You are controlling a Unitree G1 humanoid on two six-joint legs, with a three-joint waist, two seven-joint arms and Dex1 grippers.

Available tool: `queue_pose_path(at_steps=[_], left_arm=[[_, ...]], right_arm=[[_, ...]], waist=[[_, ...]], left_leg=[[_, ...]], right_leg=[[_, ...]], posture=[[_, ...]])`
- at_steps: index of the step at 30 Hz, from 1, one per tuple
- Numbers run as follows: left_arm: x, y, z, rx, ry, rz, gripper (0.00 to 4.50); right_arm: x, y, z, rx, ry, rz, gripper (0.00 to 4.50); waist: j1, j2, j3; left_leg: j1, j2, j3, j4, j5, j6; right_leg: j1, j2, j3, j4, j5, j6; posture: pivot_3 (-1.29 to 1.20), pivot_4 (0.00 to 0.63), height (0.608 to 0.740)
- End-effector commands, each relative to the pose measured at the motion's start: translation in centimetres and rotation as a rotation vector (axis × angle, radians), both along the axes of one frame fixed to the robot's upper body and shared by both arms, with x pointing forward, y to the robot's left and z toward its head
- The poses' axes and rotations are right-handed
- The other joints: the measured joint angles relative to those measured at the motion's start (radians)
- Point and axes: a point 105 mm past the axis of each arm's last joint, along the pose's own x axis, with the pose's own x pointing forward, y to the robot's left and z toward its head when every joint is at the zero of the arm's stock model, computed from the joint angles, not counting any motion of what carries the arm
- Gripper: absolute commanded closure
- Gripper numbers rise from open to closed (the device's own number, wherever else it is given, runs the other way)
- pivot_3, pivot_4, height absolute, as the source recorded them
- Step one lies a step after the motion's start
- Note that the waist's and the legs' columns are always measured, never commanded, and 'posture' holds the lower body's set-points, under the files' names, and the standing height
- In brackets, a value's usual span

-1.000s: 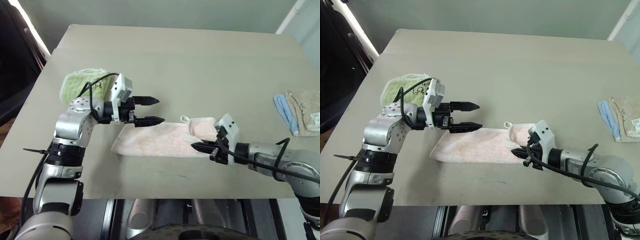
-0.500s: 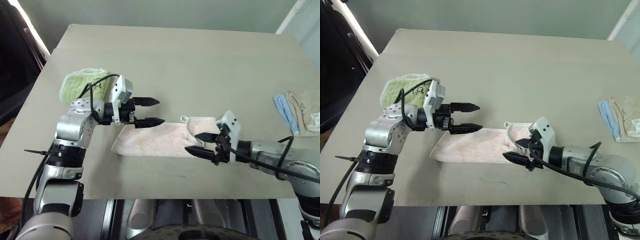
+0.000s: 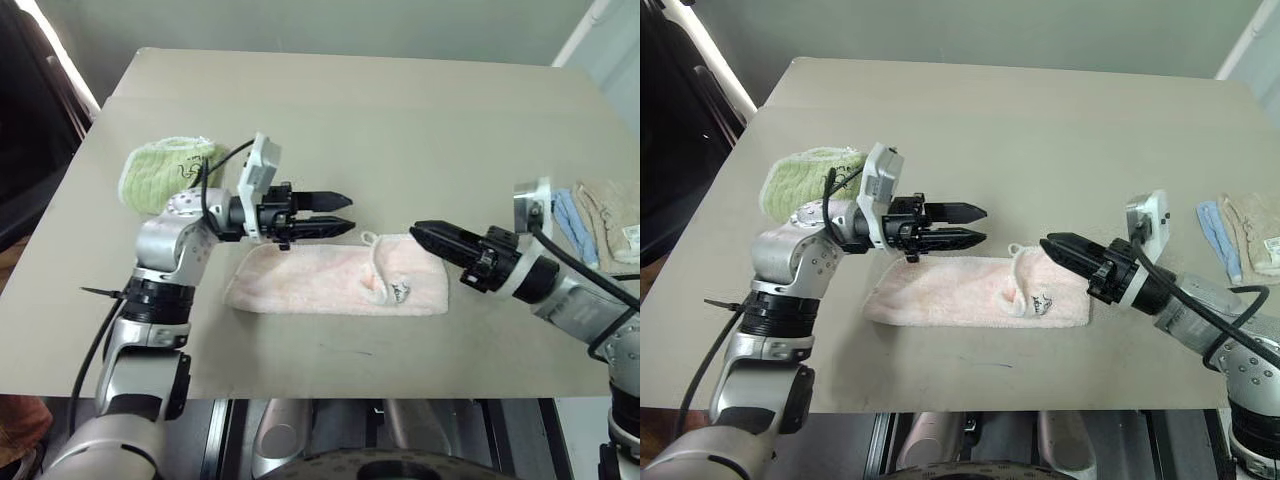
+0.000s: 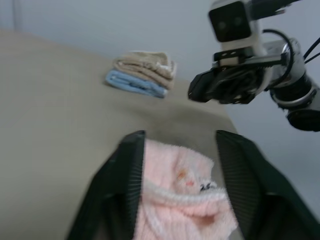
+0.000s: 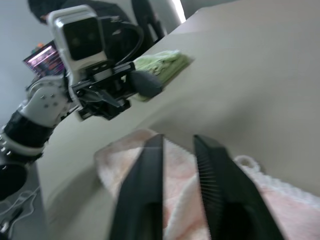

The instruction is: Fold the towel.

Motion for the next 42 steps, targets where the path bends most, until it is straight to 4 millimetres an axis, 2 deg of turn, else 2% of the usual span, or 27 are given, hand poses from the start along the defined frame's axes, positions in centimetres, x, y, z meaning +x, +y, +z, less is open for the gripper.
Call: queue_pose_path(at_steps=[1, 3, 4, 10, 13, 19, 25, 30, 37, 39, 42], left_arm=[[-0.8, -2.4, 0.7, 0.007, -0.083, -0.078, 3.57], [-0.7, -3.5, 0.2, 0.021, -0.109, -0.086, 4.24], [-0.6, -4.1, -0.1, 0.033, -0.123, -0.093, 4.43], [-0.6, -6.7, -3.0, 0.108, -0.166, -0.139, 4.43], [-0.9, -7.3, -4.8, 0.182, -0.180, -0.181, 4.43], [-2.4, -5.8, -8.3, 0.336, -0.148, -0.263, 4.43], [-3.3, -4.0, -9.0, 0.354, -0.077, -0.265, 4.43], [-2.9, -2.7, -10.2, 0.409, -0.077, -0.230, 4.43], [-2.4, -1.5, -10.6, 0.401, -0.059, -0.188, 4.43], [-1.7, -1.1, -10.3, 0.376, -0.049, -0.151, 4.43], [-0.8, -0.6, -8.8, 0.302, -0.023, -0.109, 4.43]], right_arm=[[0.5, -0.8, -0.2, 0.021, -0.040, -0.079, 4.50], [0.8, -0.9, -1.3, -0.008, -0.024, -0.107, 4.50], [1.0, -1.0, -2.0, -0.023, -0.013, -0.124, 4.50], [2.5, -1.5, -5.2, -0.104, 0.033, -0.229, 4.50], [3.0, -1.6, -6.8, -0.161, 0.050, -0.266, 4.50], [3.8, -1.9, -8.7, -0.228, 0.065, -0.333, 4.50], [3.9, -2.2, -9.5, -0.253, 0.066, -0.362, 4.50], [4.1, -2.2, -9.8, -0.272, 0.060, -0.369, 4.50], [4.3, -1.9, -9.6, -0.273, 0.033, -0.350, 4.50], [3.7, -1.3, -9.0, -0.247, 0.024, -0.295, 4.50], [2.4, -0.3, -7.7, -0.200, 0.003, -0.198, 4.50]], waist=[[0.002, 0.000, 0.000], [0.003, 0.000, 0.000], [0.002, 0.000, 0.000], [0.000, 0.001, 0.000], [0.000, 0.001, 0.000], [0.000, 0.002, 0.001], [0.000, 0.002, 0.001], [-0.001, 0.002, 0.001], [-0.001, 0.002, 0.001], [-0.002, 0.002, 0.001], [-0.001, 0.002, 0.001]], left_leg=[[0.000, 0.000, 0.000, 0.000, 0.000, 0.000], [0.000, 0.000, 0.000, 0.000, 0.001, 0.001], [0.000, 0.000, 0.000, 0.001, 0.001, 0.001], [0.004, 0.000, 0.000, 0.001, 0.002, 0.002], [0.003, 0.000, 0.000, 0.001, 0.002, 0.002], [0.003, 0.000, 0.000, 0.001, 0.002, 0.002], [0.003, 0.000, 0.000, 0.001, 0.002, 0.002], [0.003, 0.000, 0.000, 0.001, 0.001, 0.002], [0.004, 0.000, 0.000, 0.001, 0.001, 0.001], [0.004, 0.000, 0.000, 0.001, 0.001, 0.001], [0.003, 0.000, 0.000, 0.001, 0.001, 0.000]], right_leg=[[0.000, 0.000, 0.000, 0.000, 0.000, 0.000], [0.001, -0.001, 0.000, 0.000, 0.000, 0.001], [0.001, -0.001, 0.000, 0.000, 0.001, 0.001], [0.005, -0.001, 0.000, 0.000, 0.002, 0.002], [0.005, -0.001, 0.000, 0.000, 0.003, 0.003], [0.004, -0.001, 0.000, 0.000, 0.003, 0.003], [0.004, -0.001, 0.000, 0.000, 0.002, 0.003], [0.004, -0.001, 0.000, 0.000, 0.003, 0.002], [0.004, -0.001, 0.000, 0.000, 0.002, 0.002], [0.004, -0.001, 0.000, 0.000, 0.003, 0.002], [0.004, -0.001, 0.000, 0.000, 0.002, 0.002]], posture=[[0.00, 0.150, 0.697], [0.00, 0.150, 0.697], [0.00, 0.150, 0.697], [0.00, 0.150, 0.697], [0.00, 0.150, 0.697], [0.00, 0.150, 0.697], [0.00, 0.150, 0.697], [0.00, 0.150, 0.697], [0.00, 0.150, 0.697], [0.00, 0.150, 0.697], [0.00, 0.150, 0.697]])
